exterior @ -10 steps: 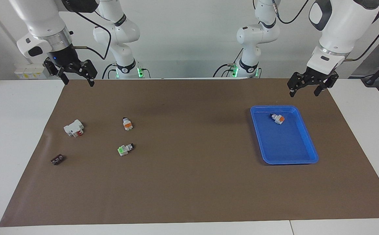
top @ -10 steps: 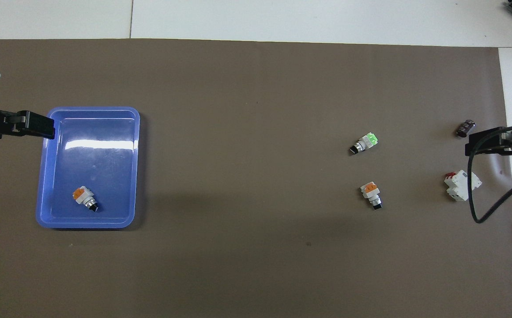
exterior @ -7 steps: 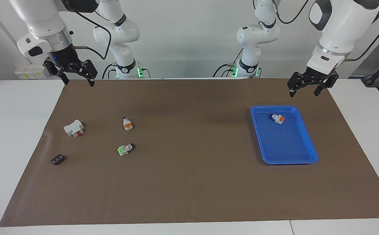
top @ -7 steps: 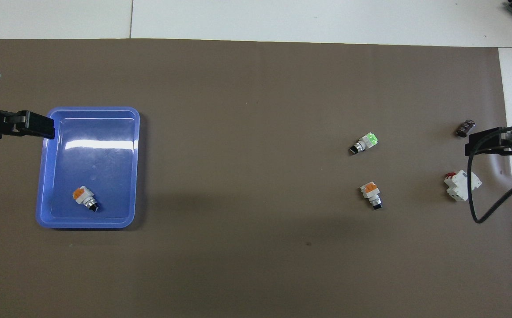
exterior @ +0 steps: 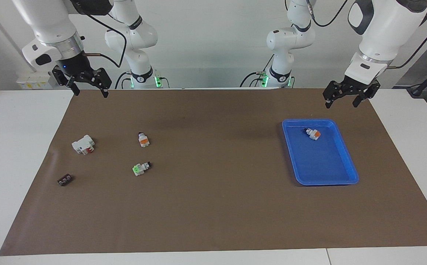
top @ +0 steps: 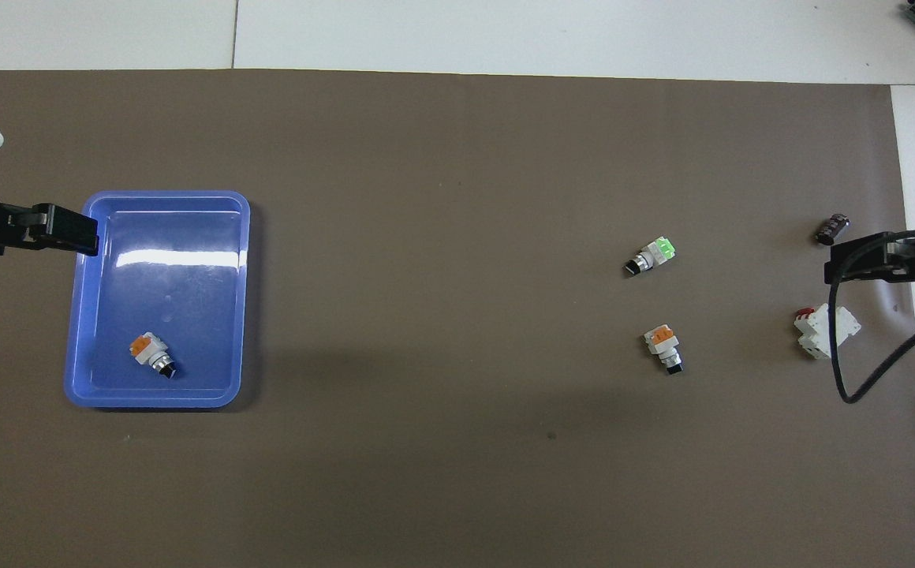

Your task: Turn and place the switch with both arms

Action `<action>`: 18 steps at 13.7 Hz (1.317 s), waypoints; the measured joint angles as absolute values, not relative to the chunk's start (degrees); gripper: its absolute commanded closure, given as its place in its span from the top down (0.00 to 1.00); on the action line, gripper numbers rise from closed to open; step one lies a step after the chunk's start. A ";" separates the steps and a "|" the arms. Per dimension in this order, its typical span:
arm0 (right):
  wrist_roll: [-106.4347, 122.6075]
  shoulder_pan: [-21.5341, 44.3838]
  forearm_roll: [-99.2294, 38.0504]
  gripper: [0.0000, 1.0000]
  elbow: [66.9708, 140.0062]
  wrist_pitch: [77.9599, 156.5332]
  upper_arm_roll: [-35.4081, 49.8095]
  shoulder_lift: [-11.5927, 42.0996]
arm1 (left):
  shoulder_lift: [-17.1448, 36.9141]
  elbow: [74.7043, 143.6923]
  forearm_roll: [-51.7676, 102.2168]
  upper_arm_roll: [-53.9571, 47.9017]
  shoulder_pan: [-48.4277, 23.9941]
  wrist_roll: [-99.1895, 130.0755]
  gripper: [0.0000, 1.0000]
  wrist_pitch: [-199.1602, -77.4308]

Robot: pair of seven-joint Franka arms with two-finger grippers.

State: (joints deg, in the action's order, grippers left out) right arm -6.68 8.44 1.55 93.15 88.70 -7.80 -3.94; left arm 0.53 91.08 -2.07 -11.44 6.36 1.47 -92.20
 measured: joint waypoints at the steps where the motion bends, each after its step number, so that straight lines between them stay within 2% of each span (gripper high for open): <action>1: -6.33 8.68 1.55 1.00 93.15 88.86 -7.79 -3.96 | 0.51 91.07 -2.07 -11.44 6.36 1.51 1.00 -92.01; 5: -0.69 9.34 1.25 1.00 93.48 89.36 -7.77 -3.92 | 0.51 91.15 -1.05 -11.43 6.58 1.76 1.00 -91.34; 11: 18.47 9.31 -1.70 1.00 98.61 99.37 -7.97 -1.94 | -0.01 92.72 0.72 -11.89 6.71 1.79 1.00 -90.38; 18: 54.30 12.91 -2.70 1.00 104.78 116.05 -7.68 7.93 | -1.51 95.13 0.74 -12.20 6.93 0.91 1.00 -90.39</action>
